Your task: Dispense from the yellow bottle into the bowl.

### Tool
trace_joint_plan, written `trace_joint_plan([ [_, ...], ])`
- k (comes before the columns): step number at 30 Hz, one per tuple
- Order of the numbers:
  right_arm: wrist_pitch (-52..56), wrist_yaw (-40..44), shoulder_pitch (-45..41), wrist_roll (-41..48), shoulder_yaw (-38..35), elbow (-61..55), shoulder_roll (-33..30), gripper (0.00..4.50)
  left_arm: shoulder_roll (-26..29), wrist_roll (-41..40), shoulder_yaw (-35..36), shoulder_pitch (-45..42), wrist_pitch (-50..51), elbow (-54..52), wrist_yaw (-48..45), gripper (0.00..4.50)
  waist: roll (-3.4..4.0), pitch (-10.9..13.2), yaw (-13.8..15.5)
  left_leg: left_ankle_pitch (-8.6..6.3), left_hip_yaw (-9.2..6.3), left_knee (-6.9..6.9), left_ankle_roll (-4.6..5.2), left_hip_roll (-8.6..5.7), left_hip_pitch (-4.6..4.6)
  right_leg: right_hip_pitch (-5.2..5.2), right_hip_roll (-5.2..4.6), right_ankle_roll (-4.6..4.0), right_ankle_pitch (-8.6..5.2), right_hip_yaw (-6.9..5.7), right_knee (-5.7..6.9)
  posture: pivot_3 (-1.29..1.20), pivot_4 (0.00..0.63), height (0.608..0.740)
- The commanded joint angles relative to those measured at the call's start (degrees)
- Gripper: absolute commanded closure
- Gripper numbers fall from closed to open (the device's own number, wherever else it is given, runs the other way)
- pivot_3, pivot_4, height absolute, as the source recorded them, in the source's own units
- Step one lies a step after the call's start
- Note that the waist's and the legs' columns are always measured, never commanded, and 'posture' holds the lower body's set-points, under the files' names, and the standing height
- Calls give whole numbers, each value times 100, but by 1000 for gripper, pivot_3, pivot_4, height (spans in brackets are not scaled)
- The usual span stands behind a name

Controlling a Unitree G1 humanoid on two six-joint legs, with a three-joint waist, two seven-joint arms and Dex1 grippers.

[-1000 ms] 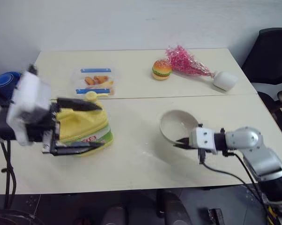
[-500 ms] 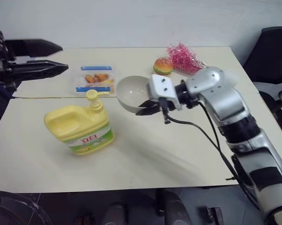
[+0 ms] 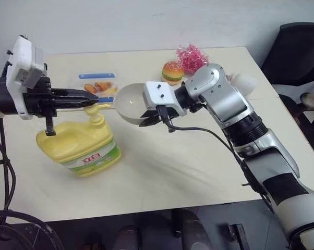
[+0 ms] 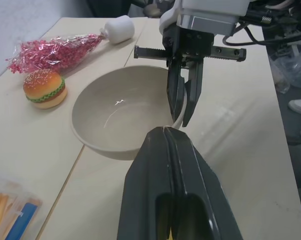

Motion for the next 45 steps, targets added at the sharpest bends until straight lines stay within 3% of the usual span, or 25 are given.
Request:
trace_joint_plan([
  [1, 44, 35, -260, 45, -115, -188, 142, 4500, 30, 104, 225, 85, -108, -104, -12, 4481, 0, 0, -28, 0, 0, 3, 0, -1, 0, 0, -1, -1, 0, 1, 4, 0, 150, 740],
  [15, -31, -38, -644, -21, -143, 92, 568, 4500, -12, -6, 684, -13, 98, -27, 198, 4481, 0, 0, -35, 1, 0, 10, -2, -1, -2, -6, -3, -8, 5, 3, 13, 0, 150, 740],
  [27, -296, 2, -842, -62, -216, 425, 694, 4500, 283, 124, 949, 608, 189, -171, 0, 4481, 0, 0, -45, 1, 2, 9, -3, -1, -2, -10, -5, -8, 5, 5, 16, 0, 150, 740],
  [45, -583, 99, -858, -166, -175, 532, 738, 4500, 329, 670, 198, 814, -273, -70, -405, 4481, 1, 0, -40, 2, 6, 11, -4, -2, 2, -11, -7, -9, 5, 9, 27, 0, 150, 740],
])
